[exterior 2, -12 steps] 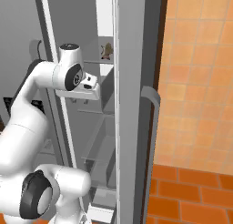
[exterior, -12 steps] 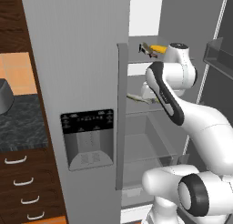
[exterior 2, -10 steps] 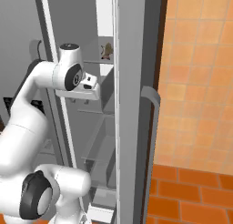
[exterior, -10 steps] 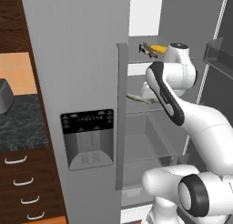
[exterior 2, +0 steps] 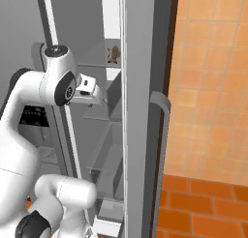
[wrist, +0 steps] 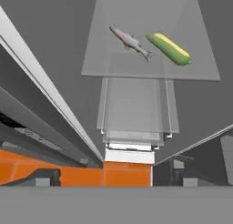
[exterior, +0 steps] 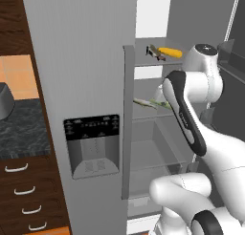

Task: Place one corn and one fish in each tupperware on the nearby counter, to pack two identical lunches.

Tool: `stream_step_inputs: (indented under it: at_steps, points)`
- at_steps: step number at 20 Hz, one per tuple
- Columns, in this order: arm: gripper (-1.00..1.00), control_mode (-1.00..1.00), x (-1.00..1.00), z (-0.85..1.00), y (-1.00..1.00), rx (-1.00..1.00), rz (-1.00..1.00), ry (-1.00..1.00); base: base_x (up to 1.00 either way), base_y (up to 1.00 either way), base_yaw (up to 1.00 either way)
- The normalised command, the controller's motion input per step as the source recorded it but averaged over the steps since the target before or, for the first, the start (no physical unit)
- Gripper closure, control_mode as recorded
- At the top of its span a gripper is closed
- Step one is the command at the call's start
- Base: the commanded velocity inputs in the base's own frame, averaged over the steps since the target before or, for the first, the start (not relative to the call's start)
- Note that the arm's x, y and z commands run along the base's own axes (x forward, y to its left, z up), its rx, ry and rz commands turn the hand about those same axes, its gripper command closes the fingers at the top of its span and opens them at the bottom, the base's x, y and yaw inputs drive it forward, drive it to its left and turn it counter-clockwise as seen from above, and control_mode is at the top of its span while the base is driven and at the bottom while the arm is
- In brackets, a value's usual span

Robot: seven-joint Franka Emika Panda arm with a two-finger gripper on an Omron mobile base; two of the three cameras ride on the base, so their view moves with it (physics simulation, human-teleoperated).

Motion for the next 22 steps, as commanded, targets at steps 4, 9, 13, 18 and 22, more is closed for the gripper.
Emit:
stream_step_inputs:
  at_steps: [4,9,13,18,22]
  points:
    - [-1.0,-1.0,-0.06,0.7,0.0,-0.02,0.0,-0.06,0.0,0.0,0.0]
    - [-1.0,-1.0,0.0,0.61,0.0,-0.02,0.0,-0.19,0.0,0.0,0.0]
    - [-1.0,-1.0,0.11,0.28,-0.09,-0.02,0.0,-0.17,0.0,0.0,0.0]
    - [-1.0,-1.0,0.04,0.24,-0.38,0.0,0.0,-0.23,0.0,0.0,0.0]
    - [-1.0,-1.0,0.19,0.35,-0.22,0.0,0.0,-0.25,0.0,0.0,0.0]
